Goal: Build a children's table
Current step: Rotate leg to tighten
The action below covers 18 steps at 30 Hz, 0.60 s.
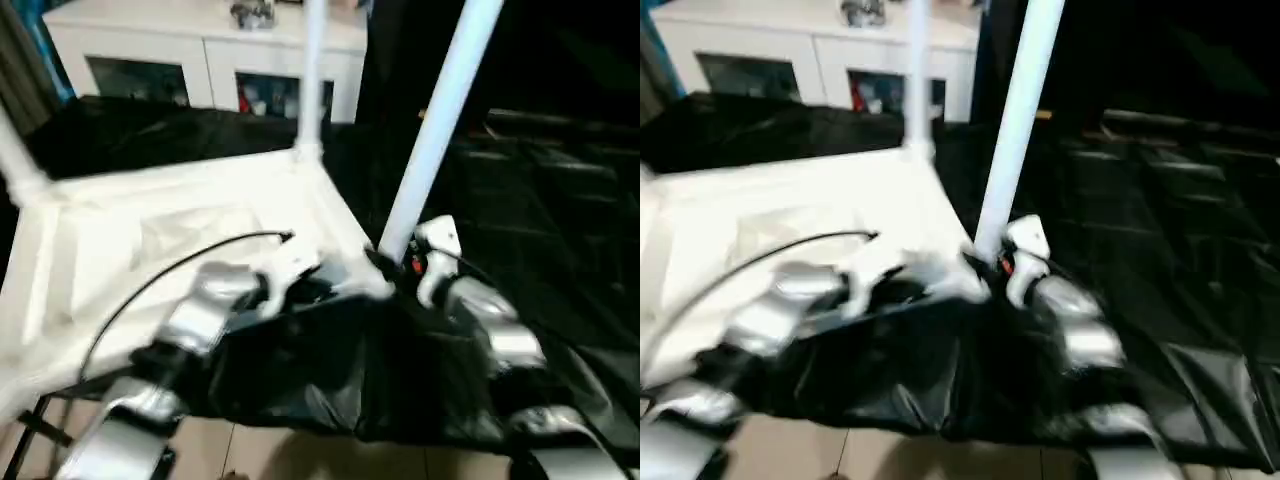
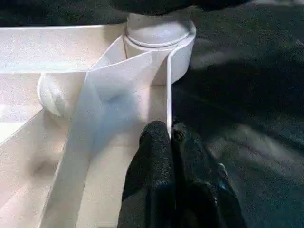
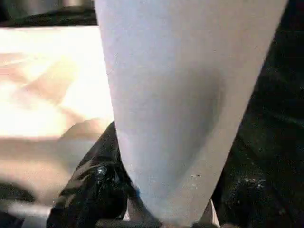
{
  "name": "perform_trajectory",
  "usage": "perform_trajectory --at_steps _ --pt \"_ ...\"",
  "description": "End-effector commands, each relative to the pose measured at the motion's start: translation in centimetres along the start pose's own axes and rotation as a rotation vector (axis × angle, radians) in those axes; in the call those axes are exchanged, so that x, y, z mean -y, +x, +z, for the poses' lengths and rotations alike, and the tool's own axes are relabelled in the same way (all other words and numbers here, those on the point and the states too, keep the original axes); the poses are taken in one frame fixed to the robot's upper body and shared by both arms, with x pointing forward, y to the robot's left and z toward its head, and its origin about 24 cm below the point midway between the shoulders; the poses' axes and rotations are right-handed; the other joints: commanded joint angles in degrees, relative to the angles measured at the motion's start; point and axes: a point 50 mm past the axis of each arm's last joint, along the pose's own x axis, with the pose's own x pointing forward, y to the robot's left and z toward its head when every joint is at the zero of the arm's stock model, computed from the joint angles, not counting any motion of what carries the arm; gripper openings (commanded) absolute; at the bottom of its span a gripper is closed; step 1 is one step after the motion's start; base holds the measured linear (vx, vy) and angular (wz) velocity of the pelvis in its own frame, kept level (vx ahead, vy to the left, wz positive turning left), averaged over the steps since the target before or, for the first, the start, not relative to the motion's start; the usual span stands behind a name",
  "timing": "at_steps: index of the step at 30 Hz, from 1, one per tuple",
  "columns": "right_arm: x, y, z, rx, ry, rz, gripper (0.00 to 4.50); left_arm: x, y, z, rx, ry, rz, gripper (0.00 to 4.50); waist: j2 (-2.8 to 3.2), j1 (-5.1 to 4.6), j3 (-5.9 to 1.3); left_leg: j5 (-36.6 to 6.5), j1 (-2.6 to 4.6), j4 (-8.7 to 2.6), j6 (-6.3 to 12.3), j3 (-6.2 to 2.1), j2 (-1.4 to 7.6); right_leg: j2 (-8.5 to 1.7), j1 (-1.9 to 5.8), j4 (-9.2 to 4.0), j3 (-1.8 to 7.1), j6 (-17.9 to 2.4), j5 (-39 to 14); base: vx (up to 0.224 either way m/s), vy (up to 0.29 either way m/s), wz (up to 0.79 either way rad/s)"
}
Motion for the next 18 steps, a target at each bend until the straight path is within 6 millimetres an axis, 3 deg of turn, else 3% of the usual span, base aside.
perform_trajectory --at_steps 1,2,4,5,9,14,15,18 --pt "-2.2 0.8 -3.6 -0.153 0.087 -0.072 1.89 0.9 1.9 2.6 0.068 0.050 -0.014 0.00 0.54 -0.21 -2.43 -15.8 0.12 -4.43 -1.07 -1.01 2.31 -5.22 1.49 -5.48 3.22 -8.6 -19.8 0.000 0.000 0.00" --pt "-2.2 0.8 -3.6 -0.153 0.087 -0.072 1.89 0.9 1.9 2.6 0.068 0.050 -0.014 0.00 0.51 -0.18 -2.44 -16.0 0.10 -4.38 -1.04 -0.97 2.24 -5.22 1.51 -5.50 3.26 -8.5 -19.7 0.000 0.000 0.00" --pt "-4.0 2.0 -2.8 -0.130 0.005 -0.048 1.89 0.9 2.2 2.9 0.063 0.068 -0.006 0.00 0.68 -0.16 -2.54 -15.1 -0.16 -4.39 -0.87 -0.95 2.27 -5.21 1.67 -5.22 3.31 -8.9 -16.9 0.000 0.000 0.00" --pt "-4.1 2.0 -2.8 -0.128 0.003 -0.046 2.24 0.9 2.2 2.9 0.063 0.068 -0.006 0.00 0.66 -0.12 -2.56 -15.0 -0.18 -4.41 -0.89 -0.97 2.23 -5.21 1.72 -5.19 3.25 -9.0 -16.7 0.000 0.000 0.00" --pt "-4.2 2.3 -2.1 -0.094 -0.003 -0.034 2.61 0.6 2.0 2.9 0.064 0.090 -0.015 0.00 0.61 -0.11 -2.53 -14.9 -0.18 -4.40 0.02 -0.86 2.30 -5.22 1.87 -5.09 3.33 -9.5 -14.9 0.000 0.000 0.00" --pt "-2.1 1.1 -1.7 -0.069 -0.058 -0.030 3.04 0.4 1.2 2.4 0.070 0.114 -0.043 0.00 0.45 0.09 -2.63 -12.3 -0.44 -4.27 1.06 -0.78 2.37 -5.20 2.15 -4.77 3.29 -9.8 -12.0 0.000 0.000 0.00" --pt "-0.6 0.1 -1.2 -0.048 -0.122 -0.048 3.04 0.3 0.9 2.1 0.071 0.123 -0.055 0.00 0.25 0.23 -2.72 -11.2 -0.40 -4.15 1.41 -0.69 2.40 -5.20 2.21 -4.63 3.33 -10.1 -10.3 0.000 0.000 0.00" --pt "0.7 -0.9 -0.6 -0.019 -0.157 -0.051 3.04 0.1 0.7 1.9 0.068 0.129 -0.047 0.00 0.04 0.60 -3.24 -6.0 -0.82 -3.56 2.98 -0.49 2.28 -5.04 2.60 -3.53 3.33 -11.4 -1.6 0.000 0.000 0.00"
